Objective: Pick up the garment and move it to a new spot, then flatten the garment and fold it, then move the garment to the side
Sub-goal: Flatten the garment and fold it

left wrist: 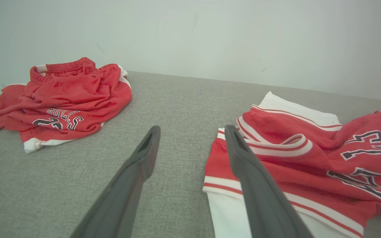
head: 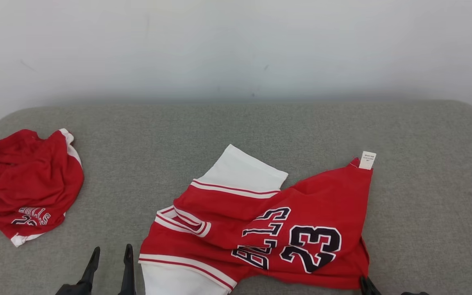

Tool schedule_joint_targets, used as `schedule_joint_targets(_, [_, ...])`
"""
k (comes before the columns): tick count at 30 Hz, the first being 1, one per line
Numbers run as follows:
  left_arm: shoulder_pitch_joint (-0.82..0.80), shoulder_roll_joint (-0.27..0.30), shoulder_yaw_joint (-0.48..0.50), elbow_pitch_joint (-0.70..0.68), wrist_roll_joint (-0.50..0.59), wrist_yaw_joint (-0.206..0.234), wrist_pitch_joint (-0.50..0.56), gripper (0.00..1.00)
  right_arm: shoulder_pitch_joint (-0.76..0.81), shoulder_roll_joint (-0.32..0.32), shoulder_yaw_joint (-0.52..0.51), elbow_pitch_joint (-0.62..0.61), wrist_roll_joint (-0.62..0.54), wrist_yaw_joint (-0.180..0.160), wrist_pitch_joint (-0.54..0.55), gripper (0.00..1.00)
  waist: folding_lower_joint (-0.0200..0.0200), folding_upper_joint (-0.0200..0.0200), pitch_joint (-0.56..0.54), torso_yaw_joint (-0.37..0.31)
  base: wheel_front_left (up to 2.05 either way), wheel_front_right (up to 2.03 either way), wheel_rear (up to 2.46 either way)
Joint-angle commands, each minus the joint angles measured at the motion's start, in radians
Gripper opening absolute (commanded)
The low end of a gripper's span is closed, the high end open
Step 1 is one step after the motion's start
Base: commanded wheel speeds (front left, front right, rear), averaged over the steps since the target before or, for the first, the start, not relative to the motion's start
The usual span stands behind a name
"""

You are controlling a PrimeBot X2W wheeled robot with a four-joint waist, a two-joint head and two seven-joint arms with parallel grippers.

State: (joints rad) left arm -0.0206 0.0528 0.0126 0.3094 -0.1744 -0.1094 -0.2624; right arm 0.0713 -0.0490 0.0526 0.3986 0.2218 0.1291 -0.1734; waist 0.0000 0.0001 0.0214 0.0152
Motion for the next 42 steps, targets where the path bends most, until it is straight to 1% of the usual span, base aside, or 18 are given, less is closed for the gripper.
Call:
schedule_joint_targets(1, [-0.005,-0.002,0.004,-0.002,-0.003,0.001,-0.002,1.0,0.002,-0.003,-0.005,-0.014,-0.001,0.003,0.004,0.25,0.0,-0.0001,0.008,-0.009,0.0,0.0,0.0])
schedule_joint_targets(2, [-0.006,-0.002,0.004,-0.002,-0.003,0.001,-0.002,1.0,-0.001,-0.002,-0.011,-0.021,-0.009,0.003,0.003,0.73,0.0,-0.0001,0.008,-0.01,0.0,0.0,0.0])
schedule_joint_targets(3, [-0.007,-0.002,0.004,-0.001,-0.002,0.0,-0.002,1.0,-0.008,-0.002,-0.016,-0.025,-0.015,0.003,0.001,1.0,0.0,-0.0001,0.008,-0.011,0.0,0.0,0.0])
schedule_joint_targets(5, [-0.008,-0.002,0.005,-0.004,-0.001,0.001,-0.002,1.0,-0.026,-0.002,-0.035,-0.038,-0.021,0.003,-0.004,1.0,0.0,-0.0001,0.007,-0.01,0.0,0.0,0.0])
schedule_joint_targets(8, [-0.003,-0.002,-0.001,-0.012,0.004,0.009,-0.002,1.0,-0.063,-0.002,-0.067,-0.033,-0.067,0.003,0.004,1.0,0.0,-0.0001,0.004,-0.001,0.0,0.0,0.0])
schedule_joint_targets(13, [0.006,-0.003,-0.009,-0.015,-0.004,0.012,-0.002,1.0,-0.162,-0.006,-0.107,0.039,-0.127,0.003,0.001,1.0,0.0,-0.0001,0.001,0.019,0.0,0.0,0.0])
schedule_joint_targets(16, [0.009,-0.003,-0.017,-0.016,-0.009,0.015,-0.002,1.0,-0.24,-0.015,-0.122,0.132,-0.138,0.003,-0.007,1.0,0.0,-0.0001,0.002,0.031,0.0,0.0,0.0])
schedule_joint_targets(20, [0.002,-0.002,-0.022,-0.009,-0.011,0.017,-0.002,1.0,-0.342,-0.018,-0.137,0.294,-0.135,0.003,-0.013,1.0,0.0,-0.0001,0.005,0.052,0.0,0.0,0.0])
schedule_joint_targets(22, [-0.009,-0.003,-0.027,-0.003,-0.009,0.014,-0.002,1.0,-0.375,-0.026,-0.157,0.382,-0.149,0.003,0.001,1.0,0.0,-0.0001,0.005,0.067,0.0,0.0,0.0])
schedule_joint_targets(25, [-0.015,-0.002,-0.033,-0.001,-0.01,0.013,-0.002,1.0,-0.425,-0.022,-0.183,0.49,-0.152,0.003,-0.005,1.0,0.0,-0.0001,0.005,0.085,0.0,0.0,0.0])
schedule_joint_targets(26, [-0.015,-0.003,-0.032,-0.002,-0.011,0.014,-0.002,1.0,-0.438,-0.02,-0.185,0.521,-0.152,0.003,-0.009,0.81,0.0,-0.0001,0.005,0.088,0.0,0.0,0.0])
schedule_joint_targets(27, [-0.016,-0.003,-0.032,-0.002,-0.011,0.014,-0.002,1.0,-0.453,-0.017,-0.183,0.539,-0.145,0.003,-0.024,0.31,0.0,-0.0001,0.006,0.092,0.0,0.0,0.0])
schedule_joint_targets(28, [-0.015,-0.003,-0.029,-0.003,-0.011,0.013,-0.002,1.0,-0.466,-0.015,-0.177,0.553,-0.142,0.003,-0.038,0.0,0.0,-0.0001,0.006,0.094,0.0,0.0,0.0])
schedule_joint_targets(32, [-0.013,-0.003,-0.023,-0.003,-0.01,0.01,-0.002,1.0,-0.51,-0.009,-0.147,0.562,-0.122,0.003,-0.083,0.0,0.0,-0.0001,0.009,0.097,0.0,0.0,0.0])
schedule_joint_targets(35, [-0.017,-0.003,-0.019,0.002,-0.01,0.006,-0.002,1.0,-0.543,-0.003,-0.103,0.529,-0.099,0.003,-0.092,0.0,0.0,-0.0001,0.01,0.1,0.0,0.0,0.0])
schedule_joint_targets(37, [-0.022,-0.003,-0.022,0.004,-0.011,0.007,-0.002,1.0,-0.556,-0.002,-0.055,0.479,-0.086,0.003,-0.093,0.0,0.0,-0.0001,0.011,0.104,0.0,0.0,0.0])
schedule_joint_targets(38, [-0.022,-0.003,-0.022,0.004,-0.011,0.007,-0.002,1.0,-0.556,-0.002,-0.055,0.479,-0.086,0.003,-0.093,0.0,0.0,-0.0001,0.011,0.104,0.0,0.0,0.0])
schedule_joint_targets(42, [-0.022,-0.003,-0.03,0.006,-0.015,0.006,-0.002,1.0,-0.546,-0.001,0.104,0.381,0.015,0.003,-0.091,0.0,0.0,-0.0001,0.011,0.116,0.0,0.0,0.0])
